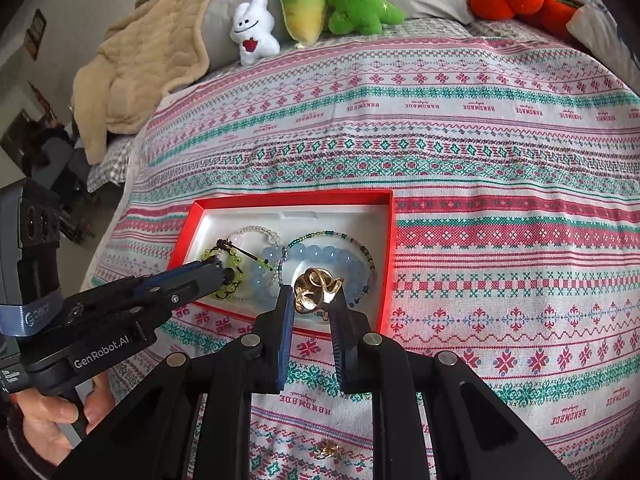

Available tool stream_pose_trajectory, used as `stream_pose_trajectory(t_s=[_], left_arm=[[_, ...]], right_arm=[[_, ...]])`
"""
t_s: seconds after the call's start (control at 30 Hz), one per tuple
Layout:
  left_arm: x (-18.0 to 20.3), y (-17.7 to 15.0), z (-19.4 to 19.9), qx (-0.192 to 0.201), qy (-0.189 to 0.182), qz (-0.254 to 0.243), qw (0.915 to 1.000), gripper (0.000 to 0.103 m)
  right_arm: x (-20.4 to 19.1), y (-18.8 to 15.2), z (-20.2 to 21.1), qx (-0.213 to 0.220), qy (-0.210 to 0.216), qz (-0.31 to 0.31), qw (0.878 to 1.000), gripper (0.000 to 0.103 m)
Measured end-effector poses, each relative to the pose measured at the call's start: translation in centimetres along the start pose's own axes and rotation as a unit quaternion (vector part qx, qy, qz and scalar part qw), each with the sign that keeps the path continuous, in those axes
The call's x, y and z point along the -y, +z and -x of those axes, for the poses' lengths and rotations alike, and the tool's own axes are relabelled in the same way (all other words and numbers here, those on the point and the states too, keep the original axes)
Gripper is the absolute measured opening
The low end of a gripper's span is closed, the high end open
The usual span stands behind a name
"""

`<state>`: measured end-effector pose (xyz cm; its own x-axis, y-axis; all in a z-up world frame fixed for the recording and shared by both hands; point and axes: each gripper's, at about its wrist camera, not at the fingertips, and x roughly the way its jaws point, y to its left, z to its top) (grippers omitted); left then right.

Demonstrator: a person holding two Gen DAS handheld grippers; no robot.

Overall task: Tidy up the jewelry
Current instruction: 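Carry both earrings into the red box and open both tools, then move both tools back over the small gold earrings on the cover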

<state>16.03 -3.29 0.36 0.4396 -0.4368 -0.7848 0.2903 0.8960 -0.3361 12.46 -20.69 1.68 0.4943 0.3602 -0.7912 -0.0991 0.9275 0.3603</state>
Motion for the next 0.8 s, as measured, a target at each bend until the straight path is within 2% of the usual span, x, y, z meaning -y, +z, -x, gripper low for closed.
stream_pose_trajectory(t_s=[0.1,0.33,0.43,0.5,0.6,0.73,0.8], left_arm=[[0.2,0.0,0.4,0.005,0.002,-0.003,1.0000,0.037],[0.0,-0.2,1.8,0.009,0.016,-0.002,0.9998,0.043],[0.2,-0.6,2.6,0.016,0.028,-0.013,0.9994,0.050],[0.4,-0.9,3.3,0.020,0.035,-0.020,0.9990,0.059],[0.5,-1.5,4.0,0.022,0.044,-0.024,0.9985,0.072],[0.3,-2.5,4.6,0.010,0.056,-0.023,0.9981,0.080],[0.2,-3.1,4.8,0.002,0.062,-0.019,0.9979,0.083]], right_arm=[[0.0,0.1,-0.2,-0.001,0.001,0.000,1.000,0.018],[0.6,0.3,-0.5,-0.004,0.016,-0.016,1.000,0.020],[0.9,0.5,0.3,0.001,0.035,-0.027,0.999,0.032],[0.9,0.5,1.1,0.013,0.033,-0.027,0.999,0.044],[1.0,0.4,2.1,0.020,0.027,-0.027,0.999,0.047],[1.1,-0.2,3.2,0.021,0.014,-0.027,0.999,0.049],[1.0,-0.6,3.8,0.021,0.005,-0.023,1.000,0.054]])
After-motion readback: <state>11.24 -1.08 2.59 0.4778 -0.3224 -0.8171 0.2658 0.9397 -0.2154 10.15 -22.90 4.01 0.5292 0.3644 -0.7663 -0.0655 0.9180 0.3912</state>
